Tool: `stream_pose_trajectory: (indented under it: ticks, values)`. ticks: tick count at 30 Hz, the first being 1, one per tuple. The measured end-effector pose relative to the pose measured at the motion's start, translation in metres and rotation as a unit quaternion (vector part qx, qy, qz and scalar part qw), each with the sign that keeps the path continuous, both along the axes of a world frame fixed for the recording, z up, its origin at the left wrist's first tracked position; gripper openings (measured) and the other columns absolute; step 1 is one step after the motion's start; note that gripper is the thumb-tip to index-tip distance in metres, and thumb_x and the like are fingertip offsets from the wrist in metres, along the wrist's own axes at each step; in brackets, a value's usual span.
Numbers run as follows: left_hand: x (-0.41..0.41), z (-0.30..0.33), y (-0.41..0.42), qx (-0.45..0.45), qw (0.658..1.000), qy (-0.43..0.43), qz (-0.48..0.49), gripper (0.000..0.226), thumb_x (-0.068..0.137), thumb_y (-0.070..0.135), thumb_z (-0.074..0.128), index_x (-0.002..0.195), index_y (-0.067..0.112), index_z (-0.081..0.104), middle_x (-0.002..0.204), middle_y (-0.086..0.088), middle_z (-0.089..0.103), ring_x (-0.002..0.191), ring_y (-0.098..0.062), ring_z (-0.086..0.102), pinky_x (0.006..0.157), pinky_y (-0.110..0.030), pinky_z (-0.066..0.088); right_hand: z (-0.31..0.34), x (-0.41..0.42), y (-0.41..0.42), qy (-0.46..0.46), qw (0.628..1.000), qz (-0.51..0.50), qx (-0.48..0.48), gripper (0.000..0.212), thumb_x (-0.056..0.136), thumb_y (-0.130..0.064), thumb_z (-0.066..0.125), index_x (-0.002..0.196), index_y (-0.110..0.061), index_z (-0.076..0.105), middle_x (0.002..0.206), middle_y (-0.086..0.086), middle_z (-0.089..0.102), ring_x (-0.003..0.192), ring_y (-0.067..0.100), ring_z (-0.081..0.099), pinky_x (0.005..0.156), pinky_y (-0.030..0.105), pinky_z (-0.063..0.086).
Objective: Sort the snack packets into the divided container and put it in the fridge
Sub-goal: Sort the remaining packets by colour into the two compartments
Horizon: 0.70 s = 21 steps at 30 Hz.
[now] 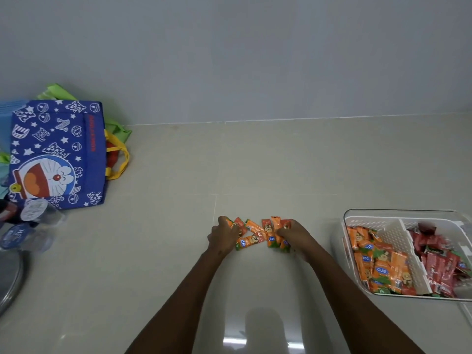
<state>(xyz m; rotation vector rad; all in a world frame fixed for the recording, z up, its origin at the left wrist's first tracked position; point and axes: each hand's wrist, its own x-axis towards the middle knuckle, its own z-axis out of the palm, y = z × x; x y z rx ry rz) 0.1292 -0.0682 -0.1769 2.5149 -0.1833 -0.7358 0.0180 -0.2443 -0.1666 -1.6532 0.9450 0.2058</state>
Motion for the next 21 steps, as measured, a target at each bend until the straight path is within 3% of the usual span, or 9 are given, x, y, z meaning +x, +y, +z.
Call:
stream_pose_trajectory:
  ticks: [3, 6, 9, 11, 13, 15, 17, 21]
  values:
    - [-0.002, -0.008, 0.0, 0.058, 0.996, -0.037, -0.059, 0.052, 0.085, 0.05, 0.06, 0.118, 0.014, 0.046, 0.114, -0.011, 0.062, 0.113, -0.032, 0.054, 0.092, -0.039, 0.039, 0.009, -0.003, 0.001, -0.07, 0.993, -0.045, 0.084, 0.006, 0.086, -0.009, 0.061, 0.081, -0.013, 0.063, 0.075, 0.007, 0.065, 0.064, 0.016, 0.06, 0.061, 0.029, 0.048]
    - [0.0, -0.009, -0.001, 0.075, 0.993, -0.061, -0.073, 0.037, 0.087, 0.045, 0.06, 0.109, 0.017, 0.056, 0.109, -0.008, 0.067, 0.111, -0.032, 0.055, 0.089, -0.037, 0.04, 0.008, 0.002, 0.001, -0.083, 0.985, -0.058, 0.14, 0.016, 0.084, -0.014, 0.069, 0.099, -0.008, 0.068, 0.091, 0.007, 0.073, 0.081, 0.019, 0.07, 0.078, 0.032, 0.055]
    - [0.004, -0.009, -0.002, 0.045, 0.994, -0.081, -0.065, 0.026, 0.092, 0.034, 0.052, 0.107, 0.014, 0.058, 0.11, -0.009, 0.064, 0.109, -0.032, 0.054, 0.087, -0.036, 0.042, -0.007, 0.012, 0.002, -0.009, 0.999, -0.04, -0.004, 0.022, 0.078, -0.025, 0.075, 0.087, -0.007, 0.067, 0.087, 0.01, 0.071, 0.08, 0.023, 0.067, 0.073, 0.033, 0.05]
    - [0.001, -0.007, -0.004, -0.004, 0.993, -0.097, -0.072, 0.021, 0.093, 0.024, 0.053, 0.107, 0.009, 0.055, 0.11, -0.012, 0.06, 0.106, -0.033, 0.054, 0.087, -0.037, 0.042, -0.015, 0.016, 0.008, 0.058, 0.99, -0.006, -0.125, 0.032, 0.074, -0.03, 0.076, 0.087, -0.005, 0.061, 0.082, 0.008, 0.062, 0.077, 0.022, 0.06, 0.065, 0.03, 0.042]
    - [-0.006, -0.003, -0.007, -0.053, 0.994, -0.074, -0.066, 0.016, 0.093, 0.017, 0.053, 0.105, 0.007, 0.05, 0.106, -0.014, 0.062, 0.1, -0.033, 0.058, 0.084, -0.041, 0.049, -0.016, 0.018, 0.014, 0.087, 0.976, 0.033, -0.196, 0.03, 0.073, -0.027, 0.074, 0.086, -0.007, 0.056, 0.079, 0.004, 0.054, 0.076, 0.021, 0.054, 0.062, 0.027, 0.037]
    - [-0.017, -0.002, -0.009, -0.066, 0.994, -0.043, -0.072, 0.018, 0.093, 0.02, 0.055, 0.102, 0.008, 0.045, 0.103, -0.016, 0.064, 0.096, -0.035, 0.062, 0.076, -0.039, 0.05, -0.016, 0.02, 0.014, 0.093, 0.974, 0.054, -0.2, 0.02, 0.07, -0.017, 0.07, 0.072, -0.009, 0.052, 0.07, 0.003, 0.051, 0.072, 0.022, 0.052, 0.056, 0.027, 0.034]
    - [-0.027, -0.006, -0.008, -0.058, 0.995, -0.028, -0.082, 0.028, 0.09, 0.027, 0.06, 0.104, 0.008, 0.044, 0.105, -0.016, 0.065, 0.097, -0.035, 0.063, 0.074, -0.038, 0.048, -0.015, 0.024, 0.012, 0.083, 0.978, 0.058, -0.181, 0.023, 0.068, -0.011, 0.067, 0.059, -0.011, 0.046, 0.063, 0.004, 0.05, 0.068, 0.023, 0.053, 0.051, 0.027, 0.032]
    - [-0.041, -0.015, -0.006, -0.033, 0.995, -0.048, -0.084, 0.039, 0.086, 0.036, 0.066, 0.107, 0.008, 0.05, 0.104, -0.01, 0.067, 0.096, -0.029, 0.065, 0.069, -0.03, 0.043, -0.009, 0.025, 0.007, 0.031, 0.989, 0.033, -0.141, 0.022, 0.075, -0.009, 0.06, 0.062, -0.013, 0.044, 0.063, 0.001, 0.049, 0.06, 0.016, 0.046, 0.052, 0.027, 0.031]
